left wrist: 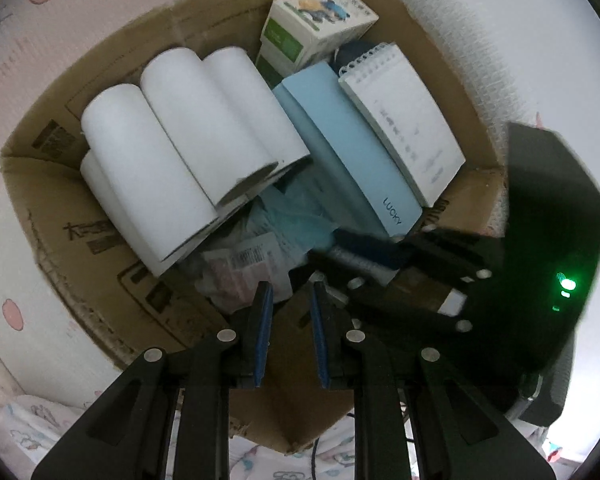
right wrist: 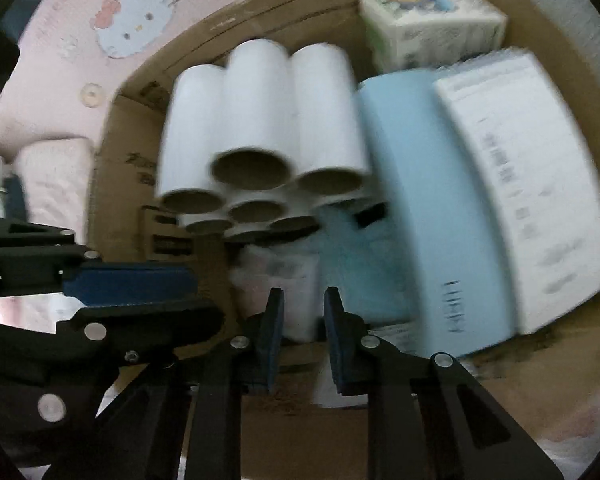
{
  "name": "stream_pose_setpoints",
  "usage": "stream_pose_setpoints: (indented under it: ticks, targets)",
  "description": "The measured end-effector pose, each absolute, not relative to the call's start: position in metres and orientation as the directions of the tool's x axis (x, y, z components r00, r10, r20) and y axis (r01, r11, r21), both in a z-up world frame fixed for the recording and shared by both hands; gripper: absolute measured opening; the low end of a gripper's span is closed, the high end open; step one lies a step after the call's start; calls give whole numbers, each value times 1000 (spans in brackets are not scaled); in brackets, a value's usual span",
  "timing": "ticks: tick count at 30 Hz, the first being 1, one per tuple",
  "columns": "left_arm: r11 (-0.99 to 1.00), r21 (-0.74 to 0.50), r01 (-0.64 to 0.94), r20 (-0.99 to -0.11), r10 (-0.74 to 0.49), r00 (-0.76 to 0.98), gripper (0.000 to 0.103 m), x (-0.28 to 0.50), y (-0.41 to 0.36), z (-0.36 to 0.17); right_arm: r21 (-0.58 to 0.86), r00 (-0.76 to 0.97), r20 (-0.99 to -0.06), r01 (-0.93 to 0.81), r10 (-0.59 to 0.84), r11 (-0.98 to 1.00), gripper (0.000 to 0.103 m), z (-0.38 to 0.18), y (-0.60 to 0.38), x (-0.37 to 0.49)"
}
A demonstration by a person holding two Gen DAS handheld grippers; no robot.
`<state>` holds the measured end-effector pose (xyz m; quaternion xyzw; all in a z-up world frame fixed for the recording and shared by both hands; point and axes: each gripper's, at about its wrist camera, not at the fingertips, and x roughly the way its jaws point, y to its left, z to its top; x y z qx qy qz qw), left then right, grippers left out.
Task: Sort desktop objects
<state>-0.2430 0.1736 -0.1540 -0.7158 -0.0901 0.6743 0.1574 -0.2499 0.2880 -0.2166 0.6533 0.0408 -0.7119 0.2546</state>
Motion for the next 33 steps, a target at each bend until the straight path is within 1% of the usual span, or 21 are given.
stream_pose_setpoints:
  ticks: [2, 3, 7, 9, 10, 11, 12, 13, 18, 22, 24, 25, 27, 28, 29, 31, 32, 33]
  targets:
    - [-934, -347, -80, -937, 341, 81, 21, -245, 174, -155, 235, -28, -962, 426, -272, -874, 18, -213, 293, -253]
    - [-936, -344, -81, -938, 338, 81, 22, -245, 175, -155, 235, -38, -960, 419, -276, -877, 18, -209, 297, -256]
    - [-934, -348, -87, -937, 341, 80, 22, -245, 178, -155, 270, -74, -945, 372, -318, -888, 18, -190, 317, -266]
    - [-939, -325, -116, -946, 321, 47, 21, -239, 181, -152, 289, -97, -936, 344, -340, -894, 18, -180, 325, -263]
    - [-944, -301, -136, -953, 301, 15, 16, -236, 183, -148, 291, -108, -933, 337, -343, -895, 18, -176, 329, -263]
    - [-952, -265, -155, -962, 272, -27, 8, -232, 185, -144, 288, -122, -931, 328, -343, -900, 18, -172, 331, -261]
    - [-959, -232, -165, -967, 245, -66, 7, -227, 186, -141, 284, -134, -931, 324, -341, -902, 18, -168, 334, -255]
    - [-960, -223, -170, -966, 241, -90, 7, -224, 185, -138, 277, -147, -930, 324, -337, -905, 18, -164, 332, -251]
    - [-943, -268, -197, -924, 309, -227, 7, -198, 184, -121, 254, -207, -921, 325, -331, -911, 18, -143, 323, -218]
    - [-950, -220, -221, -881, 290, -373, 7, -180, 181, -103, 216, -254, -917, 333, -308, -918, 18, -128, 313, -200]
    - [-949, -231, -217, -851, 305, -428, 8, -168, 179, -96, 195, -274, -915, 344, -297, -918, 18, -116, 312, -191]
    - [-944, -254, -211, -831, 324, -452, 9, -160, 175, -92, 185, -284, -913, 350, -292, -918, 18, -112, 309, -187]
    - [-932, -300, -203, -794, 362, -488, 20, -153, 164, -86, 151, -308, -912, 359, -270, -921, 18, -104, 302, -177]
    - [-931, -312, -188, -773, 364, -519, 28, -146, 158, -82, 135, -320, -911, 363, -259, -922, 18, -100, 300, -173]
    - [-933, -312, -179, -760, 358, -542, 38, -146, 154, -78, 107, -338, -911, 362, -237, -926, 18, -95, 298, -169]
    - [-936, -309, -168, -736, 347, -581, 50, -143, 142, -67, 46, -373, -909, 356, -187, -933, 18, -87, 294, -160]
    - [-935, -313, -168, -723, 349, -596, 53, -137, 137, -63, 19, -390, -906, 353, -165, -936, 18, -82, 292, -156]
    - [-933, -314, -175, -713, 353, -606, 54, -133, 133, -61, 1, -402, -903, 351, -152, -936, 18, -79, 290, -153]
